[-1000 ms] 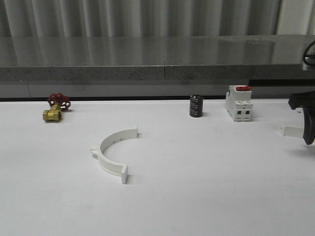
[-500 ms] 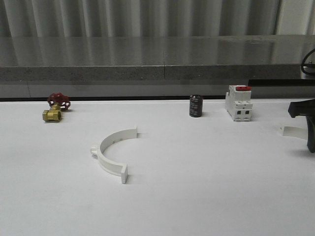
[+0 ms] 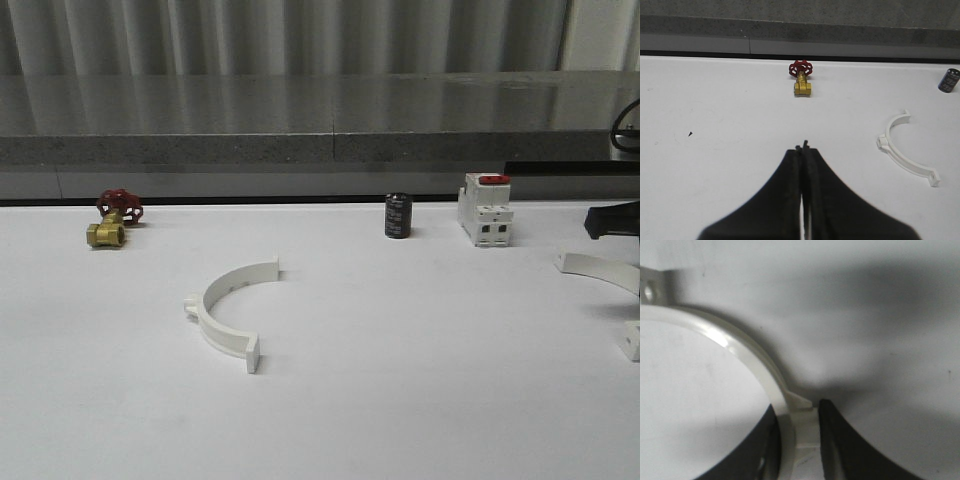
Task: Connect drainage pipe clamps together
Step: 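Carry the clamp half toward the placed half on the table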
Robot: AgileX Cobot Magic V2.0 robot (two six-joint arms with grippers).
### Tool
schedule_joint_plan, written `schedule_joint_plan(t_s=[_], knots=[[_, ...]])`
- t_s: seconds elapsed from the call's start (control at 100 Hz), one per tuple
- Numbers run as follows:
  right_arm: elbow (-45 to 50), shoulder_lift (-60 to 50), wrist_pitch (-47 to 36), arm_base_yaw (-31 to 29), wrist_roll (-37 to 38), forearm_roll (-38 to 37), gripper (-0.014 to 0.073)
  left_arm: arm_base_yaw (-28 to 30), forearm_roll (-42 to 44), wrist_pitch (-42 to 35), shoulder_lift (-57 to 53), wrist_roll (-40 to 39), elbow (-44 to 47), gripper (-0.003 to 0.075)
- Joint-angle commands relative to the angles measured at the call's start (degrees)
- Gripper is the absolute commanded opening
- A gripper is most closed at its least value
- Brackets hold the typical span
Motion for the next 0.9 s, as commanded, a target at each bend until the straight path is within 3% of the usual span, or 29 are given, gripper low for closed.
schedule_joint_plan(t_s=[0.0,0.26,0.51,0.62,0.89], knots=[[-1.4,-2.3,-0.9,-0.4,-0.3,-0.3,-0.0038,0.1,-0.1,-3.9,0.5,0.1,-1.7,-0.002],[-5.3,-3.2,6.1,1.1,2.0,-0.2,-0.0021,0.1,-0.1,-3.9,0.5,0.1,-1.7,-0.002],[-7.3,-6.4,6.5,9.1,9.8,-0.4,0.002,0.1,-0.1,-3.9,0.5,0.1,-1.7,-0.002],[-8.8,-6.4,7.5,14.3,16.0,-2.9,0.002,0.1,-0.1,-3.9,0.5,0.1,-1.7,-0.002],[-13.0,-4.8,11.0,26.3,36.5,-17.3,0.002,0.1,-0.1,-3.9,0.5,0.1,-1.7,-0.002]])
